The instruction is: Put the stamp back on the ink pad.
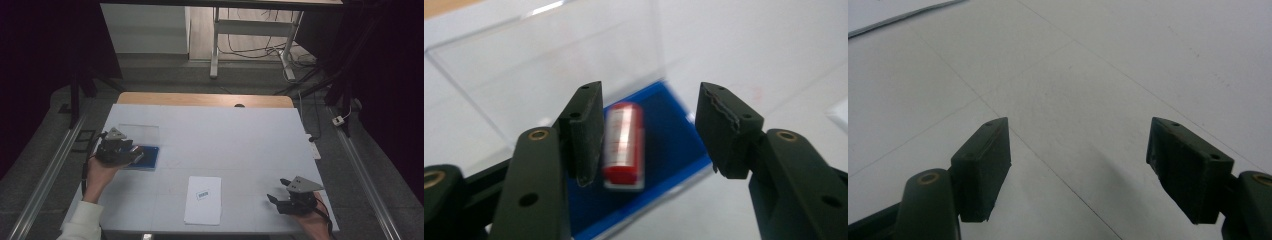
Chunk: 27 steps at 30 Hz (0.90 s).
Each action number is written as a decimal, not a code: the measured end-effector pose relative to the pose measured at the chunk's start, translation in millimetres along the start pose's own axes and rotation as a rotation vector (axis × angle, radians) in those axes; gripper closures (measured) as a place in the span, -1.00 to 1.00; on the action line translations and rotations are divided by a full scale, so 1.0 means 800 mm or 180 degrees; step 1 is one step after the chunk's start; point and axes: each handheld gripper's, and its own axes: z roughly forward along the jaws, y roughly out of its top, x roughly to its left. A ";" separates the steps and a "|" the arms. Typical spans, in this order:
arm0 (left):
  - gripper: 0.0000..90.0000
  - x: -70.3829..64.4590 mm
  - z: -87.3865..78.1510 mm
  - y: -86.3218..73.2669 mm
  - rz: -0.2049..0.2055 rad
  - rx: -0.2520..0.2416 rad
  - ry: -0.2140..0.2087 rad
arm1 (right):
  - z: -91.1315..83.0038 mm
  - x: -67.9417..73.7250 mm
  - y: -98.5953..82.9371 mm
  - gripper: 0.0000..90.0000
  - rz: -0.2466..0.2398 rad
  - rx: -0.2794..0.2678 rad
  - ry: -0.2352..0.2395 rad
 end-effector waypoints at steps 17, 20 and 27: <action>-0.08 -0.066 -0.027 -0.056 0.0050 -0.0097 -0.0534 | 0.001 -0.005 -0.002 -0.44 0.0020 -0.0032 0.0010; -0.08 -0.072 -0.029 -0.068 0.0001 -0.0115 -0.0614 | 0.001 -0.005 -0.002 -0.44 0.0016 -0.0038 -0.0013; -0.09 -0.087 -0.028 -0.093 0.0023 -0.0120 -0.0683 | 0.001 -0.008 -0.004 -0.44 0.0027 -0.0048 -0.0009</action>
